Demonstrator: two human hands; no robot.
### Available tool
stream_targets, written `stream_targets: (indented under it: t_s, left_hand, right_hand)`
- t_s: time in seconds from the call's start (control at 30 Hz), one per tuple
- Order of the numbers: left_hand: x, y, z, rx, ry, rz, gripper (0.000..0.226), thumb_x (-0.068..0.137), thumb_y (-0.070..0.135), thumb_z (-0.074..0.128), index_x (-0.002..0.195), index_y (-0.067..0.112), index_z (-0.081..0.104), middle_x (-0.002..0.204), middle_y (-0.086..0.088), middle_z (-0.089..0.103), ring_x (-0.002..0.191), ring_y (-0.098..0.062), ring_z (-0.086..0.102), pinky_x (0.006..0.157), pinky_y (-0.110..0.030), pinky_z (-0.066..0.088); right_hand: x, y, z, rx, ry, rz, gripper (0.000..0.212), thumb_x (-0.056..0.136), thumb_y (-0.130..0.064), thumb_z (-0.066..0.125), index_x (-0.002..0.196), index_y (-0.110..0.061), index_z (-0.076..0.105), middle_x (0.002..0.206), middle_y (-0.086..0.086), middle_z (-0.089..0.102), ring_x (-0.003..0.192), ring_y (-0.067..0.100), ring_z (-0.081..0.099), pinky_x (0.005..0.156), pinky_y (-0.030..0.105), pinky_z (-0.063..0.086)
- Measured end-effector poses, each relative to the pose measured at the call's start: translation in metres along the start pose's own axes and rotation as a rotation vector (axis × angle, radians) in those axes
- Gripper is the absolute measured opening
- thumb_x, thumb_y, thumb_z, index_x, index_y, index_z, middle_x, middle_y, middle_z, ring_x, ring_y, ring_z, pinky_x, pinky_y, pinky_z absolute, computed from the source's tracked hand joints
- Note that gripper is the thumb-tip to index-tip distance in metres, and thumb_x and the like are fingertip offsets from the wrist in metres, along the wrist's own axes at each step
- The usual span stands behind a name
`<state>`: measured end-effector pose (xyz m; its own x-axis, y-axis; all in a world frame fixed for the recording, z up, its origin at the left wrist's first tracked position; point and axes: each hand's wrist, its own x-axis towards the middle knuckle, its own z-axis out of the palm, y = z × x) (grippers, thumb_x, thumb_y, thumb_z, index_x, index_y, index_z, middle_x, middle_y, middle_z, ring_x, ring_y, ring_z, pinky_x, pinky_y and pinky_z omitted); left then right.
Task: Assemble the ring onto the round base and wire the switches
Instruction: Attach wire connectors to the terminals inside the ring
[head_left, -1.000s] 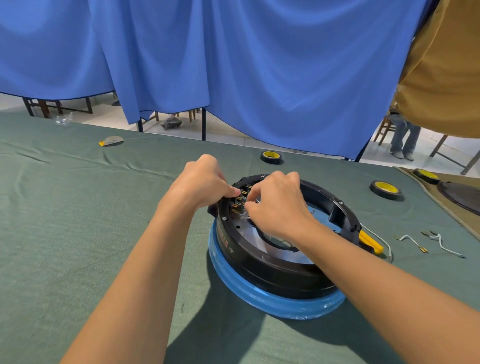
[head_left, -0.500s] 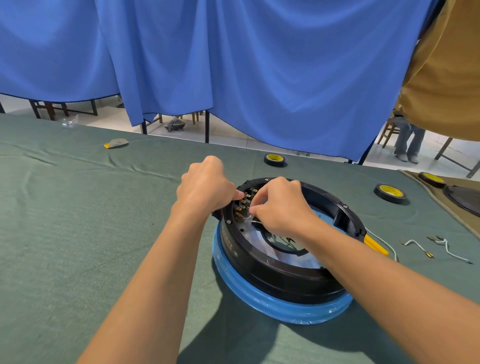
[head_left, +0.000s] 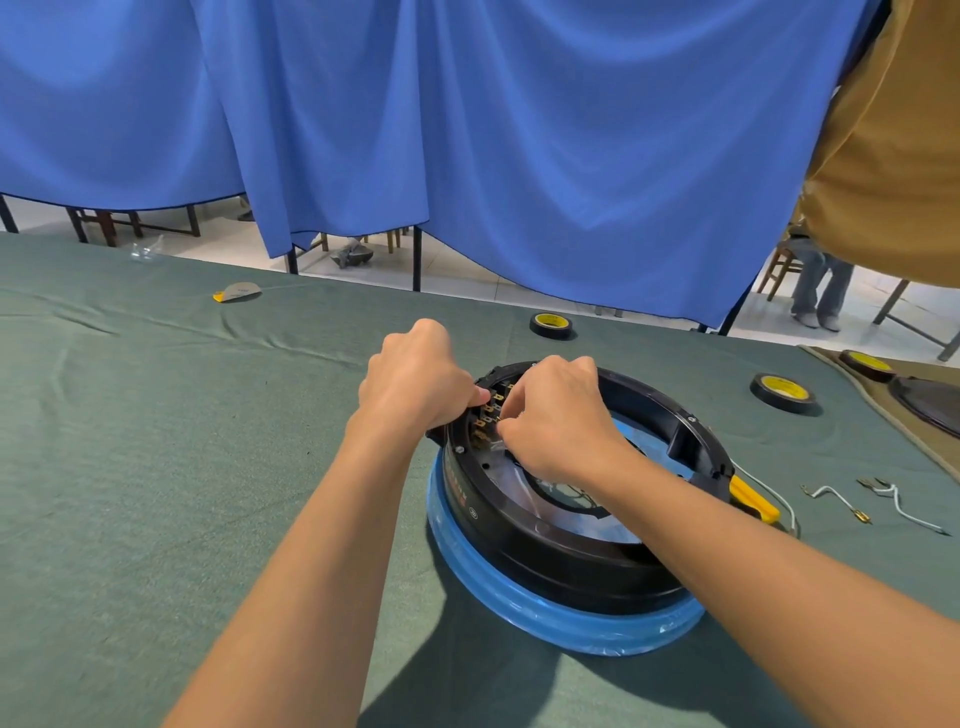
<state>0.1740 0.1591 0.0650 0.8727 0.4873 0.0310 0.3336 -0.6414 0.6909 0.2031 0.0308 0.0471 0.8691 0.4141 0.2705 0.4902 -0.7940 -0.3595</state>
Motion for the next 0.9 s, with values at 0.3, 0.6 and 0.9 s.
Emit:
stream_targets:
  t_s: [0.3, 0.6, 0.9]
  left_hand:
    - [0.0010, 0.0004, 0.0027, -0.021, 0.015, -0.002, 0.040, 0.076, 0.034, 0.083, 0.094, 0.006, 0.060, 0.076, -0.004, 0.041, 0.090, -0.034, 0.051, 0.073, -0.042, 0.045]
    - [0.0022, -0.0009, 0.0028, -0.029, 0.007, -0.005, 0.041, 0.075, 0.035, 0.083, 0.092, 0.004, 0.060, 0.084, -0.008, 0.048, 0.092, -0.035, 0.054, 0.072, -0.042, 0.046]
    - [0.0014, -0.0001, 0.0023, -0.029, 0.004, -0.006, 0.044, 0.075, 0.036, 0.083, 0.094, 0.003, 0.060, 0.097, -0.012, 0.050, 0.096, -0.036, 0.053, 0.075, -0.043, 0.047]
  right_hand:
    - [-0.0018, 0.0013, 0.0009, 0.034, -0.015, 0.001, 0.012, 0.084, -0.011, 0.067, 0.089, -0.018, 0.076, 0.110, 0.002, 0.060, 0.115, 0.022, 0.036, 0.077, 0.030, 0.031]
    - [-0.0017, 0.0044, 0.0026, 0.128, -0.057, 0.055, 0.013, 0.087, -0.009, 0.066, 0.093, -0.017, 0.074, 0.116, 0.002, 0.057, 0.117, 0.021, 0.033, 0.079, 0.031, 0.030]
    - [-0.0028, 0.0053, 0.0042, 0.154, -0.066, 0.084, 0.011, 0.089, -0.011, 0.065, 0.095, -0.017, 0.073, 0.119, 0.005, 0.056, 0.118, 0.021, 0.033, 0.078, 0.031, 0.029]
